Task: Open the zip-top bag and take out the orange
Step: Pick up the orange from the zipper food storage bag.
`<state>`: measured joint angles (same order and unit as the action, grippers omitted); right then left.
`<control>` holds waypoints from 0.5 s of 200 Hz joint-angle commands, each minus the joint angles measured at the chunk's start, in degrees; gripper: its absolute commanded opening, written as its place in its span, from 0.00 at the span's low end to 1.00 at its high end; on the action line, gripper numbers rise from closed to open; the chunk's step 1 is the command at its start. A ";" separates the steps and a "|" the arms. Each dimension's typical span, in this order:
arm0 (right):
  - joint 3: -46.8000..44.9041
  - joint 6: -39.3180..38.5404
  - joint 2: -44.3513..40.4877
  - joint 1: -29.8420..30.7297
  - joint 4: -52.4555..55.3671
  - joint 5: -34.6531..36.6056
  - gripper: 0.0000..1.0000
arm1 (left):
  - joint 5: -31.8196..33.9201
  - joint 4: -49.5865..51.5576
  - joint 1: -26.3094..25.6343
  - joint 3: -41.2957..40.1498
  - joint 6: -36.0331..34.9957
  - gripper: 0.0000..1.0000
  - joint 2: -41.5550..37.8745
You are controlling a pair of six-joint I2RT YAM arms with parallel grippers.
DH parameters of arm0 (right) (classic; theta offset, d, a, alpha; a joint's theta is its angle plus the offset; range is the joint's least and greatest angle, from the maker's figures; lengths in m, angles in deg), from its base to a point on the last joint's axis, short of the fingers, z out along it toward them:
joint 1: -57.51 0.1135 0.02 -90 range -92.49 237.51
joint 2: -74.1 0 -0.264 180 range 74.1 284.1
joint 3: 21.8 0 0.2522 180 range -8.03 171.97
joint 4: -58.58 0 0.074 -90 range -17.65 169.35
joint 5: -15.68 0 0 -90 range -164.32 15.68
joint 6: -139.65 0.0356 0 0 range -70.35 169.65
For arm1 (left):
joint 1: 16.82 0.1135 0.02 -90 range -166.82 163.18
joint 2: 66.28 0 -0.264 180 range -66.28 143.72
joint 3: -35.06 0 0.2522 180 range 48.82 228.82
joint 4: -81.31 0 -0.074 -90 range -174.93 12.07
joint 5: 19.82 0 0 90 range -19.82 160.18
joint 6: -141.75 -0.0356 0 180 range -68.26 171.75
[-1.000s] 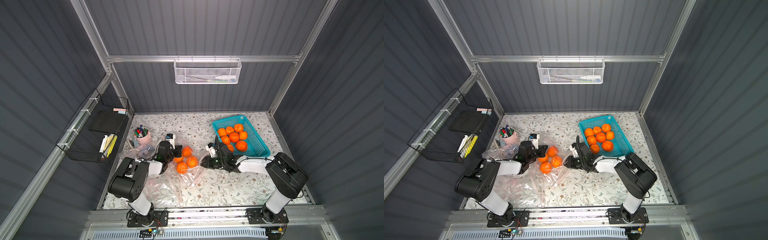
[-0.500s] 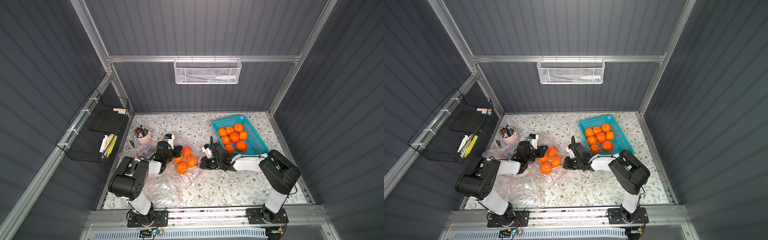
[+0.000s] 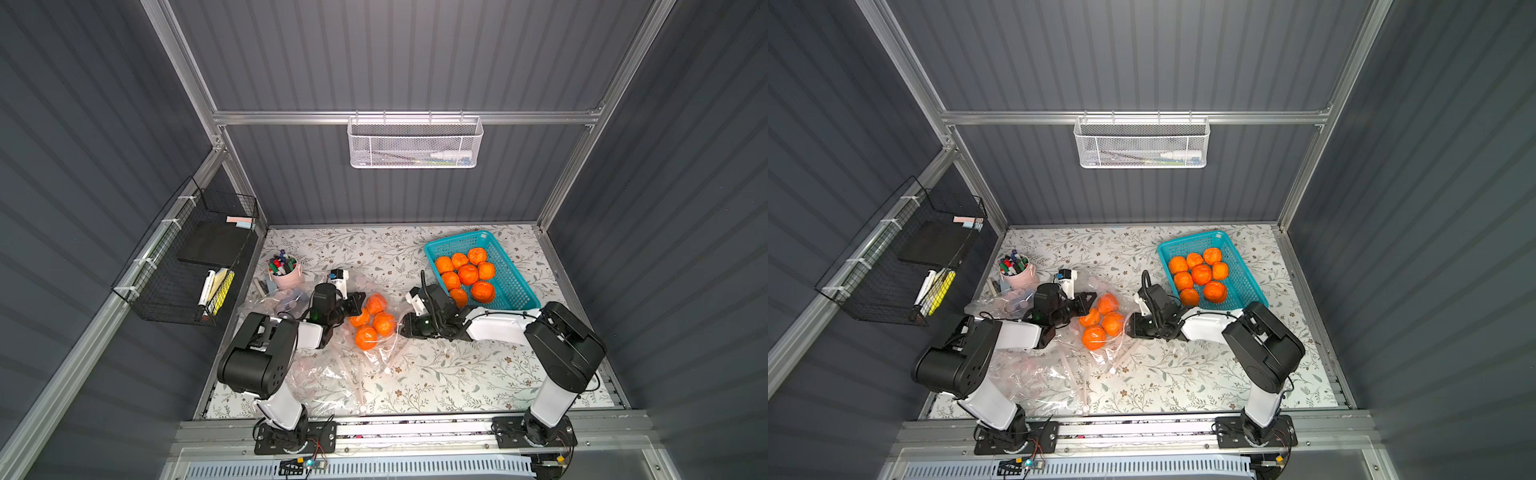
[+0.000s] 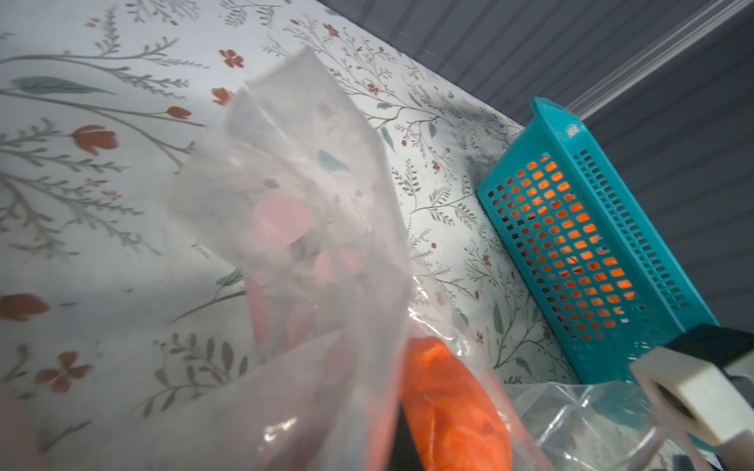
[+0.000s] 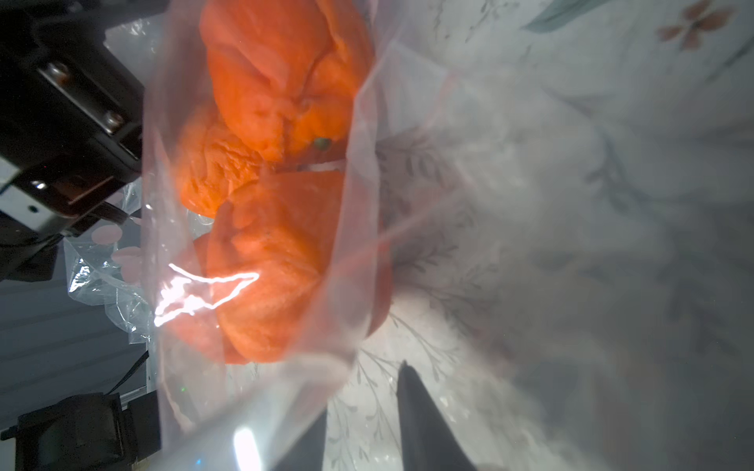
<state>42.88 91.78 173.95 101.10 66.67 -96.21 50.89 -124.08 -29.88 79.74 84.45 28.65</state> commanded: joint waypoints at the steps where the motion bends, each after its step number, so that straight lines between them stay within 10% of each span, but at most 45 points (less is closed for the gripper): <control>1: 1.12 -0.67 -1.25 0.13 1.80 1.33 0.32 | 5.45 23.17 -1.00 -2.60 -0.21 0.01 1.09; 100: -0.91 0.04 -1.55 0.20 -1.01 -0.70 0.33 | 0.78 17.64 -1.02 -5.36 0.52 0.01 1.07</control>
<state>42.64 91.65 173.51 101.06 67.18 -95.97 54.34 -107.58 -30.32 77.66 83.86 25.13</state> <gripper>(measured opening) 0.324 0.048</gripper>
